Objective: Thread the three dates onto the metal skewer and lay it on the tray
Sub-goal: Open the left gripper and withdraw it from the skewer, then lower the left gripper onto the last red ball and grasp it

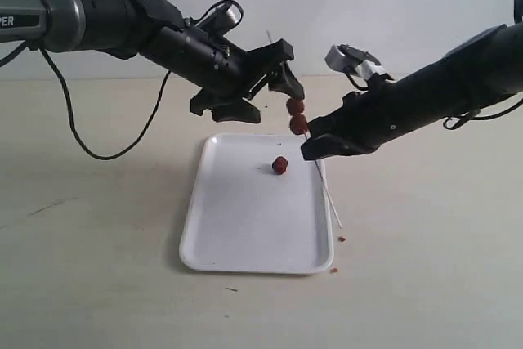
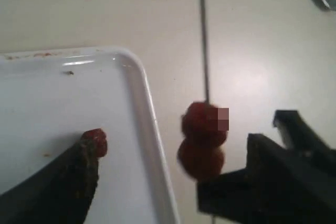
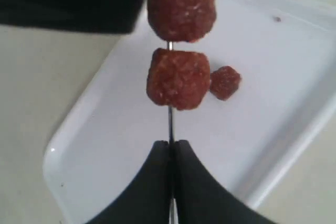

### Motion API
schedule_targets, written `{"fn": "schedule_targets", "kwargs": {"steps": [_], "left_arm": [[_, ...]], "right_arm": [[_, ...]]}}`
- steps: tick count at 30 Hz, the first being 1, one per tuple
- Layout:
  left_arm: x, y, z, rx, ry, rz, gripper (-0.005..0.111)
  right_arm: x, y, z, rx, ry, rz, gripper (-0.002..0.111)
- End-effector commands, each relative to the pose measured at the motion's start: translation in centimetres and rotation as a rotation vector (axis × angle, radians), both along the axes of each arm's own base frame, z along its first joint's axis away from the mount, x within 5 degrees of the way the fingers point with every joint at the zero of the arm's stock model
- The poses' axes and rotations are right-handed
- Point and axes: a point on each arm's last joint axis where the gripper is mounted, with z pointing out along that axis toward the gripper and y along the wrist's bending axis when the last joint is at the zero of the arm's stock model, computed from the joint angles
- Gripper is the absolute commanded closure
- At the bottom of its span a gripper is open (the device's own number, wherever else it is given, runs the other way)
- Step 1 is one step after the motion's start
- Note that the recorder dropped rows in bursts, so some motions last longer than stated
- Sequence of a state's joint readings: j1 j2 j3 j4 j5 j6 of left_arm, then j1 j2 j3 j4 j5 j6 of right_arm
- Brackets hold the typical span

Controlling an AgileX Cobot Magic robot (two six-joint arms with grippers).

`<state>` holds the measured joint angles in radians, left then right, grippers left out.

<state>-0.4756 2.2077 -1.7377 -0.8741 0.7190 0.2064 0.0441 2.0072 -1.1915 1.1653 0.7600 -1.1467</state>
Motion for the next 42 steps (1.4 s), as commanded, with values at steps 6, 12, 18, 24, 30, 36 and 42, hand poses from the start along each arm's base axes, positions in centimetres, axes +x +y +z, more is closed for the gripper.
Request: {"fn": "schedule_targets", "kwargs": {"steps": [6, 12, 18, 24, 30, 36, 42], "left_arm": [[-0.8, 0.5, -0.4, 0.104, 0.047, -0.052, 0.031], [-1.6, -0.5, -0.9, 0.255, 0.038, -0.060, 0.031], [-2.2, -3.7, -0.5, 0.452, -0.078, -0.090, 0.031], [-1.8, -6.3, -1.5, 0.553, -0.095, -0.090, 0.031], [-1.0, -7.5, -4.3, 0.666, -0.102, -0.096, 0.031], [-0.5, -7.5, -5.3, 0.689, -0.128, -0.082, 0.031], [-0.4, -7.8, -5.4, 0.662, -0.132, -0.071, 0.031]], "right_arm": [[-0.1, -5.7, 0.3, -0.099, 0.061, -0.118, 0.108], [-0.3, -6.9, 0.3, -0.088, 0.088, -0.135, 0.108], [-0.5, -6.8, 0.3, -0.085, 0.102, -0.114, 0.108], [-0.7, -6.6, 0.3, -0.069, 0.118, -0.093, 0.108], [-0.7, -6.6, 0.4, -0.065, 0.118, -0.095, 0.108], [-0.7, -6.6, 0.4, -0.064, 0.115, -0.101, 0.108], [-0.7, -6.6, 0.4, -0.064, 0.115, -0.101, 0.108]]}}
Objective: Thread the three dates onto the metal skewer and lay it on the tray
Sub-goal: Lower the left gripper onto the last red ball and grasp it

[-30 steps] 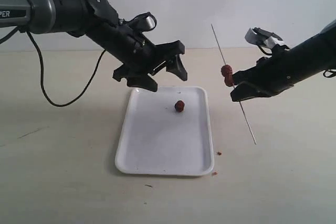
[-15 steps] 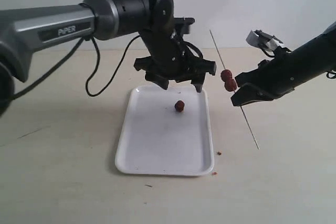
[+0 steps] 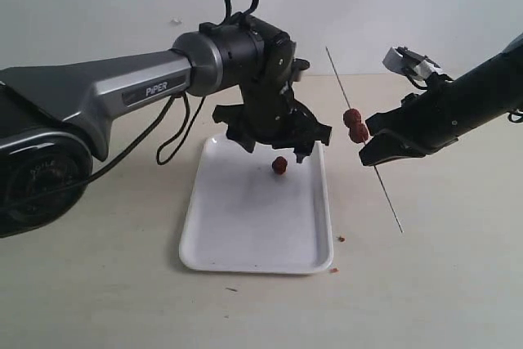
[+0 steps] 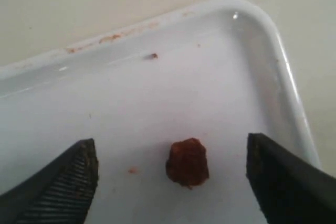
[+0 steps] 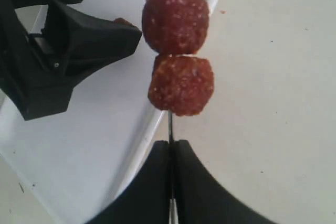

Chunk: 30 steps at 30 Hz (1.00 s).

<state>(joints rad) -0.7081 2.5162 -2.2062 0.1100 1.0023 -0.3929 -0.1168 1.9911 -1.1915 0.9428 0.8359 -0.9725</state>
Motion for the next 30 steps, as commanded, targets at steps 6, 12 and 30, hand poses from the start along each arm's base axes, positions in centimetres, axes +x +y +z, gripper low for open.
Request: {"fn": "schedule_targets", "kwargs": {"steps": [6, 12, 30], "left_arm": [[0.0, -0.3, -0.9, -0.014, 0.019, 0.031, 0.031], [-0.1, -0.3, -1.0, -0.024, 0.028, 0.051, 0.031], [-0.5, -0.7, -2.5, 0.007, 0.054, 0.042, 0.051]], "right_arm": [[0.0, -0.2, 0.6, 0.003, -0.017, -0.010, 0.108], [0.0, -0.2, 0.6, 0.002, -0.019, -0.008, 0.108], [0.0, -0.2, 0.6, 0.005, -0.016, -0.005, 0.108]]}}
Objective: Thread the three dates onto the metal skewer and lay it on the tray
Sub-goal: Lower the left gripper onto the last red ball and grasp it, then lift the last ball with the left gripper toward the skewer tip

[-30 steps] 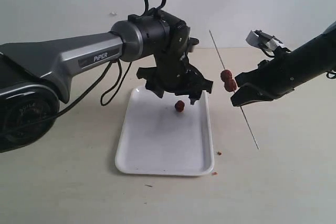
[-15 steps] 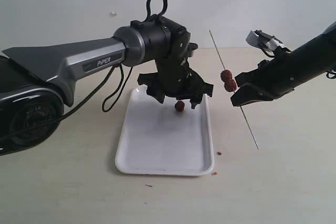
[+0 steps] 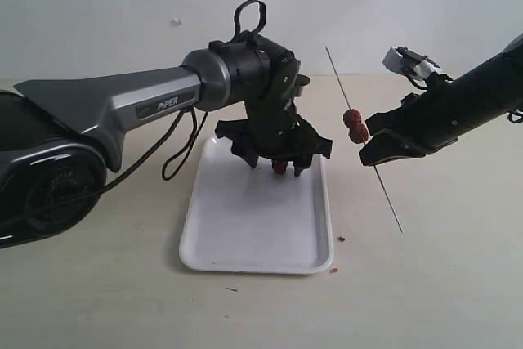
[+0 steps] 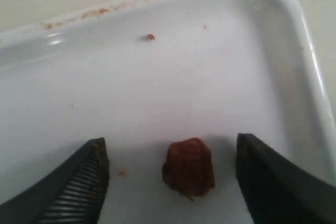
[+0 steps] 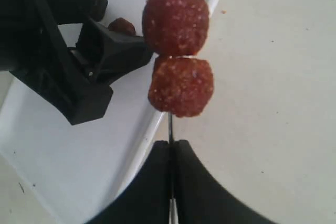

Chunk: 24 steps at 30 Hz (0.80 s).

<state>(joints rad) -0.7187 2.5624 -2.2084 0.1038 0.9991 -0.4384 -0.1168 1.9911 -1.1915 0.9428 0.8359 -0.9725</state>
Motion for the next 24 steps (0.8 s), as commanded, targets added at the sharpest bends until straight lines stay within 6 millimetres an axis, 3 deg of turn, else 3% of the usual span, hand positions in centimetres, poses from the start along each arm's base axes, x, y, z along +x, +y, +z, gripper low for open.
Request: {"fn": "schedule_targets", "kwargs": {"steps": [1, 11, 15, 20, 24], "left_arm": [[-0.2, -0.2, -0.1, -0.002, 0.013, 0.009, 0.054], [-0.2, -0.1, -0.1, -0.001, 0.017, 0.010, 0.092], [0.1, 0.3, 1.5, -0.037, 0.012, 0.030, 0.092], [2.6, 3.4, 5.4, -0.280, 0.089, 0.181, 0.092], [4.0, 5.2, 6.1, -0.437, 0.160, 0.245, 0.092]], "right_arm": [[0.0, -0.2, 0.6, 0.005, -0.016, -0.005, 0.108], [0.0, -0.2, 0.6, 0.006, -0.015, -0.003, 0.108], [-0.2, -0.1, 0.6, 0.014, -0.002, 0.017, 0.108], [-0.9, 0.5, 0.4, 0.071, 0.053, 0.097, 0.108], [-1.3, 0.8, -0.1, 0.103, 0.084, 0.160, 0.108]]}}
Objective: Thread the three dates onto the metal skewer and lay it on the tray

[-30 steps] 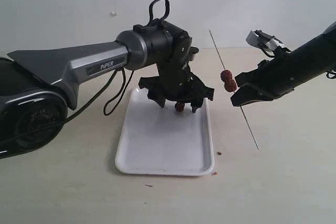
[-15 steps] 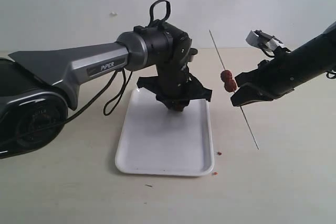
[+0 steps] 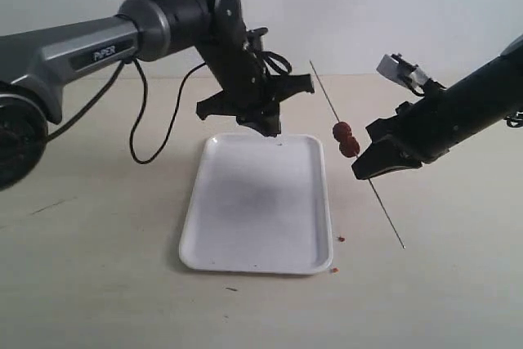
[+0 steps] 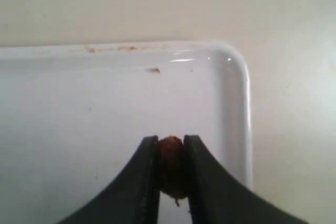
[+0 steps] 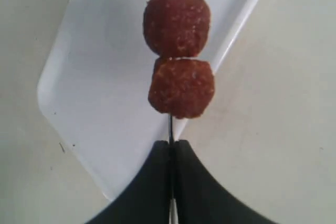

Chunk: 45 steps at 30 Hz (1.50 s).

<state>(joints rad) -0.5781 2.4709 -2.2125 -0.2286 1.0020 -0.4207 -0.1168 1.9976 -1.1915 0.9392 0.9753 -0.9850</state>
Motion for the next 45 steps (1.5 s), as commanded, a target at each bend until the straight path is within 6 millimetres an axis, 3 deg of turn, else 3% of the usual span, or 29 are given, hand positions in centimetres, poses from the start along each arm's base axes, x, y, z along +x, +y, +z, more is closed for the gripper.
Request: {"fn": "schedule_targets", "kwargs": {"steps": [1, 16, 23, 45], "left_arm": [[1.3, 1.5, 1.1, -0.150, 0.039, 0.063, 0.092], [4.2, 4.8, 2.1, -0.353, 0.029, 0.173, 0.092], [4.3, 4.9, 2.3, -0.388, 0.030, 0.153, 0.080], [4.2, 4.8, 2.4, -0.397, 0.036, 0.130, 0.080]], "right_arm": [[-0.5, 0.2, -0.2, 0.037, 0.019, 0.077, 0.108], [-1.2, 2.0, -2.1, 0.051, 0.081, 0.214, 0.108], [-1.2, 2.1, -2.1, 0.050, 0.081, 0.217, 0.108], [-0.4, 3.9, -2.5, 0.067, 0.021, 0.187, 0.108]]}}
